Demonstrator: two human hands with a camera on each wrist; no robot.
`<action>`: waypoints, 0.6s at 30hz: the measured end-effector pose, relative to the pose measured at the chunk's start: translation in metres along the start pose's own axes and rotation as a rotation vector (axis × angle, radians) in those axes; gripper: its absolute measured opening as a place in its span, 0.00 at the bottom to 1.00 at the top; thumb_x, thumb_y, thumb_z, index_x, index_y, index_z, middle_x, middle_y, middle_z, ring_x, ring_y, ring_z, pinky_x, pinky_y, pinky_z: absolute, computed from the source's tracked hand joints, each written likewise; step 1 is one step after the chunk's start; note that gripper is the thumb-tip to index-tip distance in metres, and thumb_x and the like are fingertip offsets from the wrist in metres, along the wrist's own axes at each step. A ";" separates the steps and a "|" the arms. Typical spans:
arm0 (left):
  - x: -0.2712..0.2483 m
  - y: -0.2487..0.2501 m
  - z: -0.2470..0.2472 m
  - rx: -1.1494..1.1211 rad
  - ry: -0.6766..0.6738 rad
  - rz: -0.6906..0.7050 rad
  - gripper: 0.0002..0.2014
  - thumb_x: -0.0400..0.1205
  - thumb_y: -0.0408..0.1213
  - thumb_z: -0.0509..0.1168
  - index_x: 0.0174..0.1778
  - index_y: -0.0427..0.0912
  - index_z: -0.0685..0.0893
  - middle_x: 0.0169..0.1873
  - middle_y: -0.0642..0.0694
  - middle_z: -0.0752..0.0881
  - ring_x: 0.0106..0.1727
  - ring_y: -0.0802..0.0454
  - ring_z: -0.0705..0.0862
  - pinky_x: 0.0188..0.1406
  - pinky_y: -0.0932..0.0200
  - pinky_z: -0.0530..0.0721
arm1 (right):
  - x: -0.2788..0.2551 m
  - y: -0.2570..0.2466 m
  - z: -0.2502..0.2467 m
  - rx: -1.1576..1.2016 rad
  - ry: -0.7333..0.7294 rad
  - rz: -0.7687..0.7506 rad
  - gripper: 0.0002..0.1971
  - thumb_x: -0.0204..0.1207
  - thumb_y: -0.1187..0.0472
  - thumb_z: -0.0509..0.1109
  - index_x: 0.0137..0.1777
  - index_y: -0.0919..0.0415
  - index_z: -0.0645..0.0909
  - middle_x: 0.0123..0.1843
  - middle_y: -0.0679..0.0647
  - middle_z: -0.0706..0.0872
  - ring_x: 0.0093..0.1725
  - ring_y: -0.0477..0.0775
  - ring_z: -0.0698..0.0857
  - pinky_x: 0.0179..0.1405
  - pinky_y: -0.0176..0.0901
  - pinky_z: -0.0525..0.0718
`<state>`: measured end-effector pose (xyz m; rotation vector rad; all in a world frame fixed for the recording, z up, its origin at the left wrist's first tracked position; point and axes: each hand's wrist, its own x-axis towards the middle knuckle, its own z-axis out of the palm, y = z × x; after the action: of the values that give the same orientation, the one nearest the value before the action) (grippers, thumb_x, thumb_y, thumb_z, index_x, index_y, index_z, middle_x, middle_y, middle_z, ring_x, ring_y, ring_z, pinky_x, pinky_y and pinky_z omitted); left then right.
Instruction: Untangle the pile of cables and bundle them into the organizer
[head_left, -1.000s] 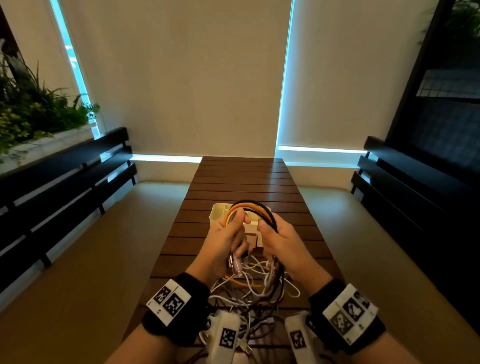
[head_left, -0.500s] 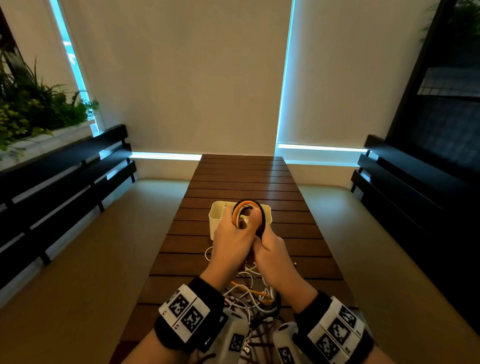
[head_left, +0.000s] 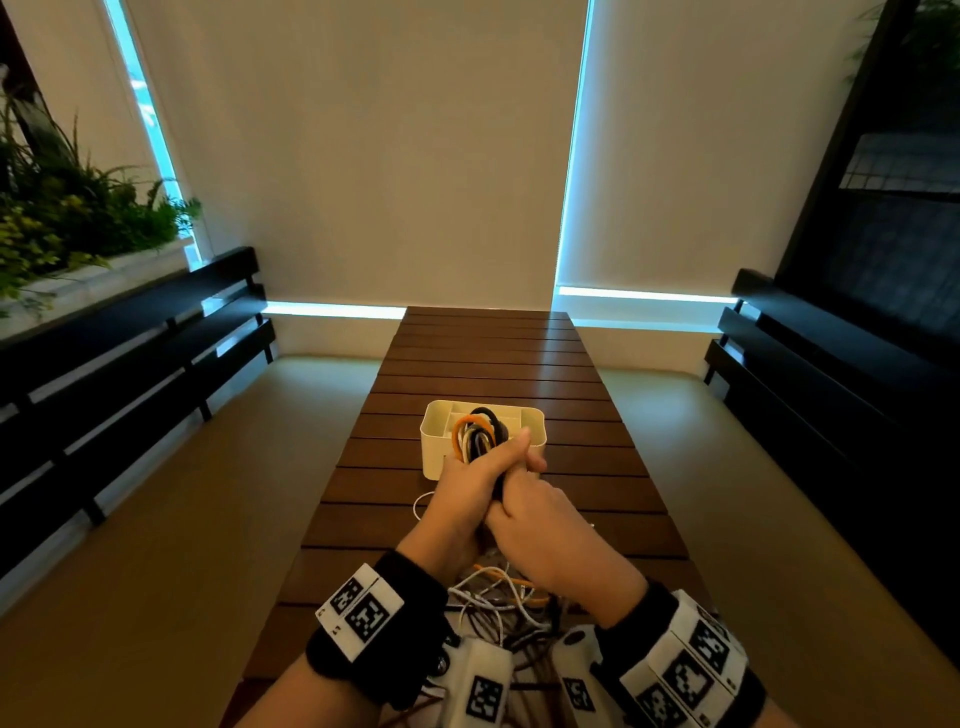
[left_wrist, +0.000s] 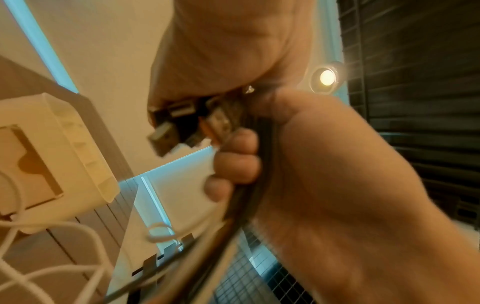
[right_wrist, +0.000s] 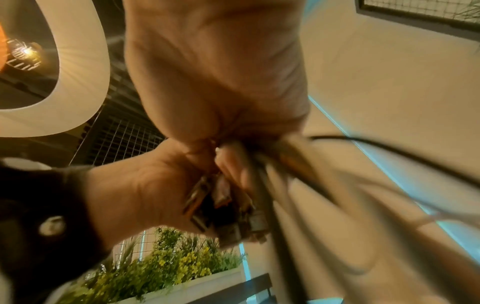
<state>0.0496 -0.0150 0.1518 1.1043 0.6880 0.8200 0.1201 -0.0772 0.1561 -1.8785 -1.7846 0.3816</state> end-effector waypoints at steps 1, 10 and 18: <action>0.000 0.002 0.000 -0.012 -0.011 -0.009 0.16 0.78 0.41 0.69 0.44 0.27 0.87 0.38 0.44 0.91 0.37 0.53 0.89 0.37 0.60 0.87 | 0.000 0.001 0.002 0.089 -0.018 0.042 0.25 0.82 0.60 0.55 0.77 0.59 0.53 0.54 0.61 0.80 0.37 0.47 0.77 0.33 0.35 0.73; 0.009 0.018 -0.008 -0.167 -0.051 -0.038 0.18 0.82 0.46 0.63 0.29 0.39 0.79 0.39 0.39 0.90 0.44 0.46 0.85 0.55 0.47 0.84 | 0.000 0.009 0.009 0.611 0.301 0.141 0.26 0.68 0.63 0.76 0.43 0.45 0.57 0.41 0.52 0.83 0.28 0.38 0.81 0.28 0.29 0.78; 0.010 0.009 0.005 -0.130 0.025 0.134 0.17 0.82 0.46 0.63 0.30 0.40 0.79 0.39 0.38 0.91 0.47 0.43 0.89 0.43 0.50 0.83 | -0.010 0.010 -0.006 0.273 0.169 0.291 0.13 0.65 0.60 0.74 0.33 0.50 0.69 0.36 0.45 0.73 0.32 0.41 0.73 0.26 0.31 0.70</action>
<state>0.0569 -0.0068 0.1614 1.0317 0.5774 0.9815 0.1308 -0.0886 0.1546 -1.9109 -1.2814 0.5247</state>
